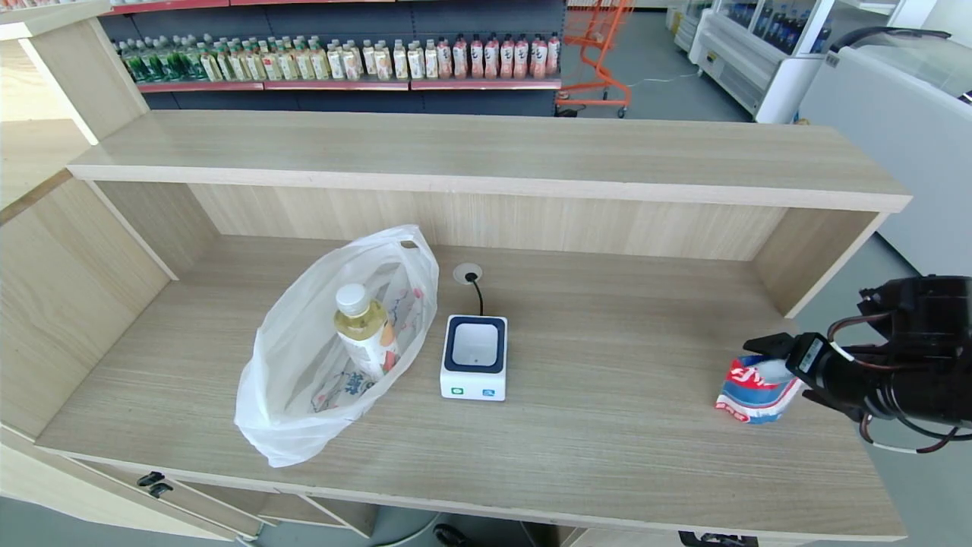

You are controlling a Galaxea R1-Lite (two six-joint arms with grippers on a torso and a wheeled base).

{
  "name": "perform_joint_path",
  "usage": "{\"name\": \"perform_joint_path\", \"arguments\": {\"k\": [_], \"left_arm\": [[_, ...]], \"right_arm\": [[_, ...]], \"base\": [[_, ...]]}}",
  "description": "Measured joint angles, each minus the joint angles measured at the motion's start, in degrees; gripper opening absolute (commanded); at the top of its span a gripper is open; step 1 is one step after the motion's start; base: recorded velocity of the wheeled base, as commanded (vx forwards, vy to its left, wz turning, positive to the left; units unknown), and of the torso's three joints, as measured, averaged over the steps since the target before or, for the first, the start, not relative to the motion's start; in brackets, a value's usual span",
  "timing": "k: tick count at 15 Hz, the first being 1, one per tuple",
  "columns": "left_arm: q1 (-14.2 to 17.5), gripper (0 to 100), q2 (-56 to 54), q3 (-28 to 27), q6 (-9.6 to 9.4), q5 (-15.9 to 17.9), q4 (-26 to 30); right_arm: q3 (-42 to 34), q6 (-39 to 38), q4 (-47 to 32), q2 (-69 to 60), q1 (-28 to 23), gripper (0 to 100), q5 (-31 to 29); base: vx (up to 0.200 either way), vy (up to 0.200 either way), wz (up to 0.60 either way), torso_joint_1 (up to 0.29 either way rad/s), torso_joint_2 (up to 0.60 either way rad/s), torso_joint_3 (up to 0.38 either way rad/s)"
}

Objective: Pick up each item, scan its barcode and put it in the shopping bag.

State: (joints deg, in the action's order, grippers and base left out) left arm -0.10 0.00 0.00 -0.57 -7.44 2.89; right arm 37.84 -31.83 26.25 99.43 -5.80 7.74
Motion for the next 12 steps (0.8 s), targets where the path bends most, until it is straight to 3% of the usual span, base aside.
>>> {"name": "perform_joint_path", "arguments": {"k": [9,12], "left_arm": [[0.00,100,0.00,0.00,0.02,0.00,0.00],[0.00,100,0.00,0.00,0.02,0.00,0.01]], "right_arm": [[1.29,13.01,3.23,5.45,0.88,0,0.57],[1.16,20.29,2.99,3.49,0.77,0,4.73]], "base": [[0.000,0.000,0.00,0.000,0.00,0.000],[0.000,0.000,0.00,0.000,0.00,0.000]]}}
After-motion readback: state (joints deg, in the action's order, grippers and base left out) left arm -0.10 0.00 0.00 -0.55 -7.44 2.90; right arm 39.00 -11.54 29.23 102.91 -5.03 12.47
